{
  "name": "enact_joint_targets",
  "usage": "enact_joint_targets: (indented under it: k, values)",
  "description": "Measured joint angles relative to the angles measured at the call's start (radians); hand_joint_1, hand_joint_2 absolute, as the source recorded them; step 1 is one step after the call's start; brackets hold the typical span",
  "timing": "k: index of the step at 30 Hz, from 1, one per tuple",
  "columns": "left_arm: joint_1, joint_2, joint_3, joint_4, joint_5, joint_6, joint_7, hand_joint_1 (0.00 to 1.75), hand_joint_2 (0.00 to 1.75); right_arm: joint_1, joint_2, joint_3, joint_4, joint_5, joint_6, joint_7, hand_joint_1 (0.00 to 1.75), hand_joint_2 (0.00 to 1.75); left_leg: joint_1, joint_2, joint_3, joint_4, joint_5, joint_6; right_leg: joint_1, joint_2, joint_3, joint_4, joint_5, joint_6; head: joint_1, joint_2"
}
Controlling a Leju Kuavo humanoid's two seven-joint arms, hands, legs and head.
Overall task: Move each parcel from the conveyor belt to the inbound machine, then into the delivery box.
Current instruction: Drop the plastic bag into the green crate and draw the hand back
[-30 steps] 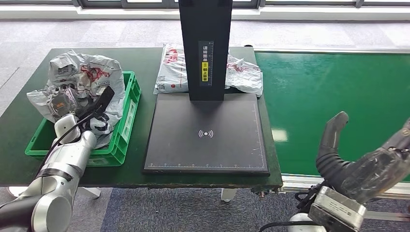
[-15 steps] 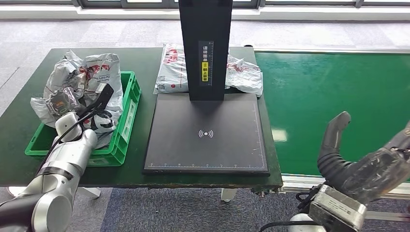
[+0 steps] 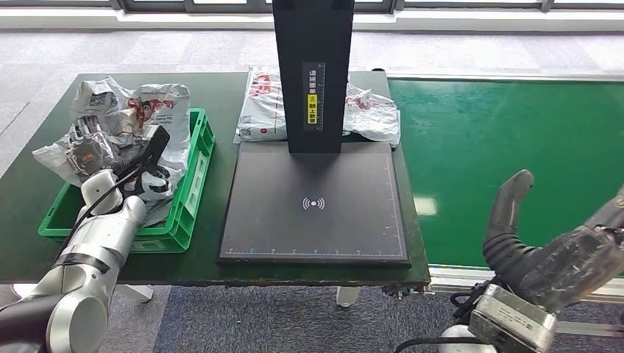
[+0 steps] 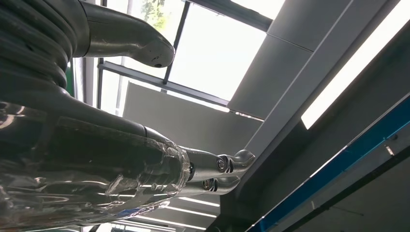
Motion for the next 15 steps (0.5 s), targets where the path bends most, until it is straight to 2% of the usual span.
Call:
enact_joint_targets:
  k: [10, 15]
  values:
    - [0.0, 0.002, 0.0, 0.0, 0.0, 0.002, 0.0, 0.0, 0.0, 0.0, 0.0, 0.0, 0.0, 0.0, 0.0, 0.0, 0.0, 1.75, 0.0, 0.0, 0.0, 0.0, 0.0, 0.0, 0.0, 0.0, 0.0, 0.0, 0.0, 0.0, 0.0, 0.0]
    - [0.0, 0.006, 0.0, -0.003, 0.0, 0.037, 0.001, 0.0, 0.0, -0.001, 0.0, 0.0, 0.0, -0.003, 0.0, -0.001, 0.0, 1.75, 0.0, 0.0, 0.0, 0.0, 0.0, 0.0, 0.0, 0.0, 0.0, 0.0, 0.0, 0.0, 0.0, 0.0]
